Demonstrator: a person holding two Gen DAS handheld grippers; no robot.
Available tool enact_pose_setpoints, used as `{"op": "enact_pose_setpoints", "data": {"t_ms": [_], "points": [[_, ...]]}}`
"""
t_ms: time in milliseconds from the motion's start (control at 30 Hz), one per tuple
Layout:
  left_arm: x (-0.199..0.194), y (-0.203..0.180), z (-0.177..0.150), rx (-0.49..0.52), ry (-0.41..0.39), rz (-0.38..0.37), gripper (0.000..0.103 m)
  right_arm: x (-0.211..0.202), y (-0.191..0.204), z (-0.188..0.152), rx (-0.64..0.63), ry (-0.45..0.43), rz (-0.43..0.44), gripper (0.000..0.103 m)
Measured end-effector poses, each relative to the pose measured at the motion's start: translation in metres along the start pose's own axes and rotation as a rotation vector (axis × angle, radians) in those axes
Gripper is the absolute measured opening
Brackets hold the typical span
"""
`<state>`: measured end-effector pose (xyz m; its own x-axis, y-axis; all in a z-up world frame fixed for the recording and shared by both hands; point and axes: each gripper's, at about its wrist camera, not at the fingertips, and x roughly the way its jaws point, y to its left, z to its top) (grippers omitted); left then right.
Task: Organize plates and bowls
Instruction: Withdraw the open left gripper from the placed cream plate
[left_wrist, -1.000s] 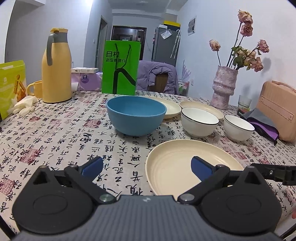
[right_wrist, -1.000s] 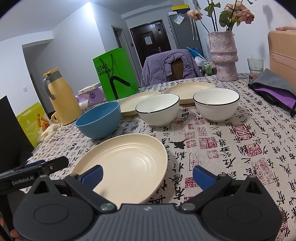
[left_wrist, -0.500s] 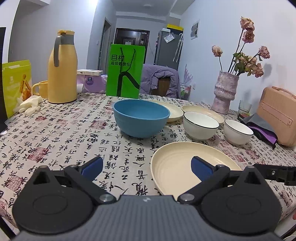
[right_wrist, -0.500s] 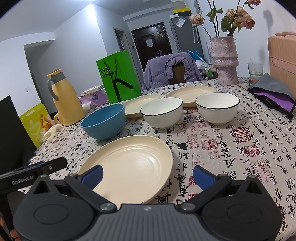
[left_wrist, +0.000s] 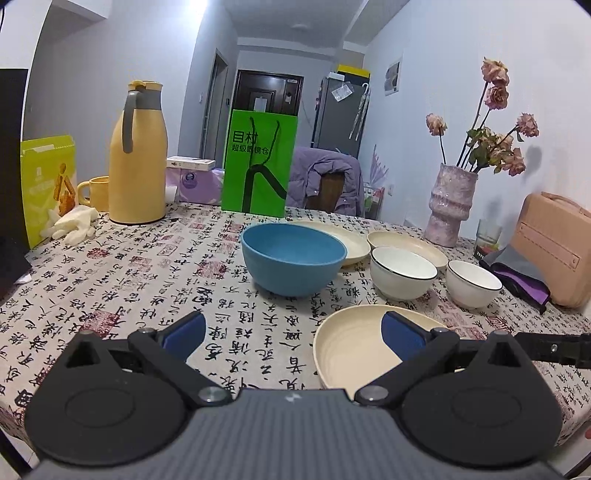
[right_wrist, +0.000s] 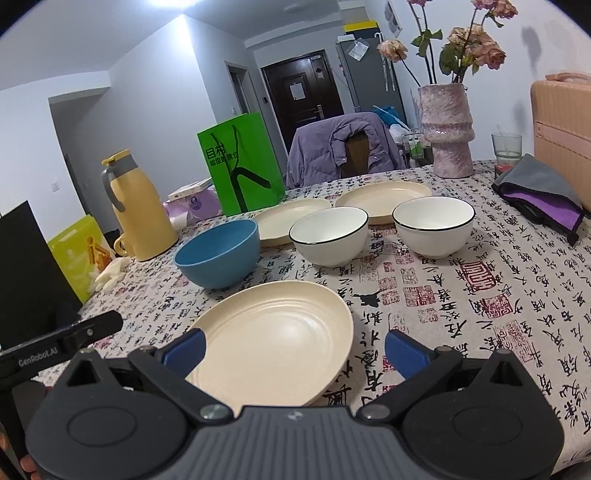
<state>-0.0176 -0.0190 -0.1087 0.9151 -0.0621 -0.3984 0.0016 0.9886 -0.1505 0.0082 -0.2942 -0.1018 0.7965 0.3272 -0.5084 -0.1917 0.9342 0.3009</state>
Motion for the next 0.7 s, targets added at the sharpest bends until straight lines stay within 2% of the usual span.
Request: {"op": "enact_pose_setpoints", "data": {"t_ms": [700], "points": [[-0.002,0.015,0.017,-0.013,-0.009,0.011,0.103,0.004,0.010,0.012,-0.007,0.010,0.006,0.103]]}}
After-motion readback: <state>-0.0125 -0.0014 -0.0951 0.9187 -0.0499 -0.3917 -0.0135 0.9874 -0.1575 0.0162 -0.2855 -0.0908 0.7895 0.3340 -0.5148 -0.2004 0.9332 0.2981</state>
